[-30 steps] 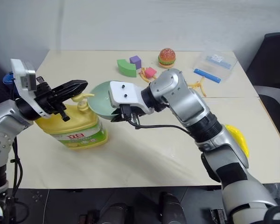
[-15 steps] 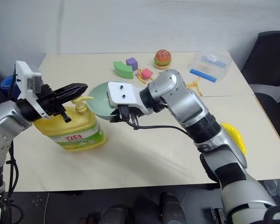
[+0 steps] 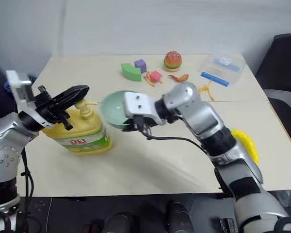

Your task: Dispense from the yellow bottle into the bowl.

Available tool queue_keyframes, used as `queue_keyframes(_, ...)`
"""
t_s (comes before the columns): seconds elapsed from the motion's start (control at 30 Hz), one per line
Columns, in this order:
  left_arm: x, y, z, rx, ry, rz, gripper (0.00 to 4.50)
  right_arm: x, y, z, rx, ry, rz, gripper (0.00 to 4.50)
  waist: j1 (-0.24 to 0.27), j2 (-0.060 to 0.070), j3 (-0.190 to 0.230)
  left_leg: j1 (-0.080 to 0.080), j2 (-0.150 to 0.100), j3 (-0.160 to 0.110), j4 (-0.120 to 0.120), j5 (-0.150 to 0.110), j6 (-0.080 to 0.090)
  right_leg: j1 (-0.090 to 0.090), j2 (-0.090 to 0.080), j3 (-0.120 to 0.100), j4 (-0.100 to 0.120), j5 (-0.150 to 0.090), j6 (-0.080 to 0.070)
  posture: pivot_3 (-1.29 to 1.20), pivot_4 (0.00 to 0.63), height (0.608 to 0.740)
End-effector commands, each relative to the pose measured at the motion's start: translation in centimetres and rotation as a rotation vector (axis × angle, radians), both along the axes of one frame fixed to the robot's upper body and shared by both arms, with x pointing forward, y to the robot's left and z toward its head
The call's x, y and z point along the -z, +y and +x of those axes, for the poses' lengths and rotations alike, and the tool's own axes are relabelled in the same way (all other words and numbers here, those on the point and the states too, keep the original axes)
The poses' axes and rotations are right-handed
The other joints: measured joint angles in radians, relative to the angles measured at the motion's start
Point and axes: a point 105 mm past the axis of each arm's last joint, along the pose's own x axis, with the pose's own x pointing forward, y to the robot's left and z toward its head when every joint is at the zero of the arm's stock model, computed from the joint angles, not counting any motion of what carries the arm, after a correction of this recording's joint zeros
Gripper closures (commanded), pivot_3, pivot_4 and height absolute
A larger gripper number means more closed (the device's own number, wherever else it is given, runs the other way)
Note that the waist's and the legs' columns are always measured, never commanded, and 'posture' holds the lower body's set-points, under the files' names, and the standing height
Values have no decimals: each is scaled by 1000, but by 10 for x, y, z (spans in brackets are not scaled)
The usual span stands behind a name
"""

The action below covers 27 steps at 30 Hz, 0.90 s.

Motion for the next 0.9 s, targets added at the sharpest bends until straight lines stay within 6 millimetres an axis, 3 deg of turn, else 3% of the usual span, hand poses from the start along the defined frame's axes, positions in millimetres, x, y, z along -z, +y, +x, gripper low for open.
queue_keyframes(0.03, -9, -9, -21, 81, -102, 108, 4472, 1, -28, 9, 69, -31, 50, 4500, -1, 0, 0, 0, 0, 0, 0, 0, 0, 0, 0, -1, -1, 0, 0, 0, 150, 740)
queue_keyframes(0.2, 30, -28, -44, 237, 20, 239, 4472, 54, -84, 27, 205, -40, 18, 4500, -6, -1, 1, 1, 0, 1, -2, 0, 0, 4, 0, -2, -6, 1, 1, 0, 150, 740)
queue_keyframes(0.37, 70, -22, -62, 275, 183, 333, 4472, 85, -115, 30, 248, -141, 36, 4500, -13, 3, 7, 3, 1, 2, -2, 0, 0, 4, 1, 0, -5, 1, 1, 0, 150, 740)
queue_keyframes(0.47, 97, -11, -62, 217, 281, 337, 4500, 95, -116, 19, 253, -80, 145, 3629, -13, 4, 7, 4, 2, 2, -2, 0, 0, 4, 1, 0, -5, 0, 0, 0, 150, 740)
queue_keyframes(0.57, 123, -1, -60, 119, 349, 396, 3940, 87, -115, 3, 235, -108, 269, 2628, -11, 5, 7, 4, 2, 2, -2, 0, 0, 4, 2, -1, -6, 0, 0, 0, 150, 740)
queue_keyframes(0.67, 131, 8, -61, 50, 350, 390, 2940, 72, -121, -16, 252, -132, 358, 1486, 1, 7, 9, 3, 2, 1, -2, 0, 1, 5, 0, -1, -6, 1, 0, 0, 150, 740)
queue_keyframes(0.8, 170, 26, -77, -20, 354, 548, 1734, 59, -138, -64, 275, -30, 571, 138, 24, 7, 8, 4, 3, -1, -2, -2, 1, 6, 0, -2, -9, 1, 0, 0, 150, 740)
queue_keyframes(0.9, 194, 38, -86, -63, 386, 582, 1717, 67, -156, -82, 371, 78, 574, 30, 37, 7, 9, 4, 2, 1, -2, -5, 6, 7, -1, -1, -13, 1, 0, 0, 150, 740)
